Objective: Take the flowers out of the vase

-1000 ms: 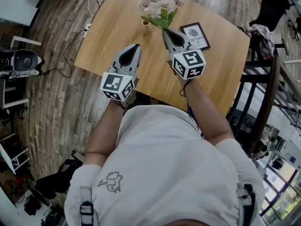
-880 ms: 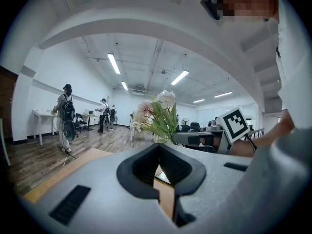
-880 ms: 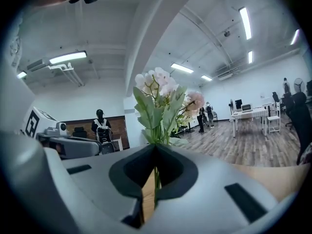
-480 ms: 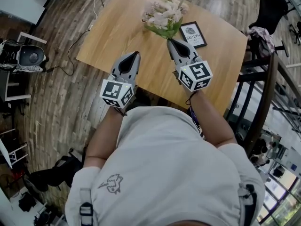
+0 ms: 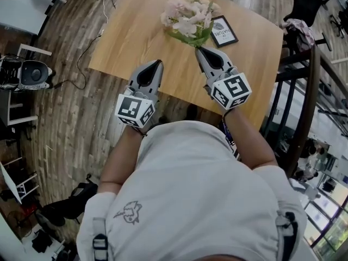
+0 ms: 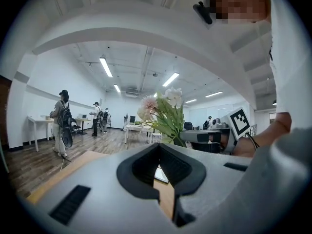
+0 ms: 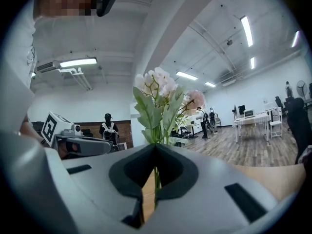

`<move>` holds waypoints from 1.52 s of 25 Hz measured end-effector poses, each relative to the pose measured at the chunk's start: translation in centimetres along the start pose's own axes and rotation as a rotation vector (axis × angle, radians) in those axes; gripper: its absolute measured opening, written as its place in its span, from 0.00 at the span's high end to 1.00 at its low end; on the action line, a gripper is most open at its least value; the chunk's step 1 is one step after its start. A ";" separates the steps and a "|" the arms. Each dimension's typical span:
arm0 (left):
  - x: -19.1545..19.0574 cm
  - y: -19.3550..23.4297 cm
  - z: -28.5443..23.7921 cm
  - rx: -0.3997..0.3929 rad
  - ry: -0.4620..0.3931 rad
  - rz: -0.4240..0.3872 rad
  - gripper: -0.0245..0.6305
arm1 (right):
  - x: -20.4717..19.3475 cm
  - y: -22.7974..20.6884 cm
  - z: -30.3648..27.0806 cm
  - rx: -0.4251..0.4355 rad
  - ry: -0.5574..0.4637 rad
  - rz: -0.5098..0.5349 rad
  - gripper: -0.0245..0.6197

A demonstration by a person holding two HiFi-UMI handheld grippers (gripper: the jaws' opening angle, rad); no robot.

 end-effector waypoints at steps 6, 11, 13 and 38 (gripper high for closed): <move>0.6 0.0 3.9 -0.055 -0.003 -0.011 0.96 | 0.2 3.7 1.7 -0.034 -0.015 -0.002 0.96; 0.8 0.7 7.5 -0.099 -0.008 -0.009 0.96 | 0.4 7.6 2.8 -0.063 -0.025 0.002 0.96; 1.0 0.7 8.6 -0.117 -0.015 -0.007 0.96 | 0.6 8.7 3.1 -0.070 -0.027 0.012 0.96; 0.0 -12.0 5.6 -0.101 -0.046 0.009 0.96 | 1.1 4.7 18.5 -0.012 -0.058 0.020 0.96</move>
Point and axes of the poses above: the fingertips, and each gripper's own axes: z backward along the fingers, y to its left, x out of its top, the point moved 6 cm from there along z, backward along the fingers, and after that the axes turned 7 degrees about -x, right-handed, at the moved point
